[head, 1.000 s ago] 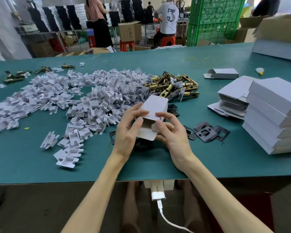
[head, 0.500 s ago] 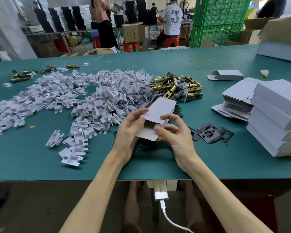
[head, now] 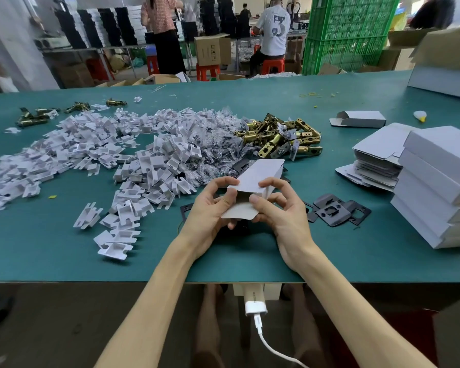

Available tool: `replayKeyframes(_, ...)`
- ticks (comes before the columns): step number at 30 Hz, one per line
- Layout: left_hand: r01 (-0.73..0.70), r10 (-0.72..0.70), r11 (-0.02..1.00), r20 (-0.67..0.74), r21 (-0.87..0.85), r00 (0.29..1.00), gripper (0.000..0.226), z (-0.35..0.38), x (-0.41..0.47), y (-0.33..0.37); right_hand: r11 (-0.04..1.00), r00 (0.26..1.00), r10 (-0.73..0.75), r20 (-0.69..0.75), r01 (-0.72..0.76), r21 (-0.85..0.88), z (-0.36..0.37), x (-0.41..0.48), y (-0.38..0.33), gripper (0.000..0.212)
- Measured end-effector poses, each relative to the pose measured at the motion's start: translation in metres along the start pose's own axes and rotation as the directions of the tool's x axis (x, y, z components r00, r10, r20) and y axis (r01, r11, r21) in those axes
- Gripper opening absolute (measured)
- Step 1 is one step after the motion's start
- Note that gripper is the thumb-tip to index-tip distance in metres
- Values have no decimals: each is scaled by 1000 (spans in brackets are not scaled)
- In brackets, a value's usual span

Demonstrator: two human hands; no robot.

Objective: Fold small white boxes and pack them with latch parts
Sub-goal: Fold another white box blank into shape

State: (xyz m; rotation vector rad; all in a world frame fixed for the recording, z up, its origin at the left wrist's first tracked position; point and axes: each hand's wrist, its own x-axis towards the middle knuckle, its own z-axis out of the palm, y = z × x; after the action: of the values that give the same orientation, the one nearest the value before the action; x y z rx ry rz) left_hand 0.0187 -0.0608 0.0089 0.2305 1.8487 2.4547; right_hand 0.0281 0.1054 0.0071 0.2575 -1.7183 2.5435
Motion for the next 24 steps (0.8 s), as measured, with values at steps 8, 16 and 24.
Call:
replayKeyframes(8, -9, 12, 998, 60, -60, 998, 19, -2, -3, 7, 995, 997, 44, 56, -49, 88, 1, -3, -5, 20)
replayKeyframes(16, 6, 19, 991, 186, -133, 982, 55, 5, -7, 10, 987, 998, 58, 12, -59, 151, -2, -3, -6, 25)
replayKeyframes(24, -43, 57, 997, 250, -59, 967, 98, 6, -12, 9, 978, 996, 93, -4, -91, 189, -1, -3, -8, 32)
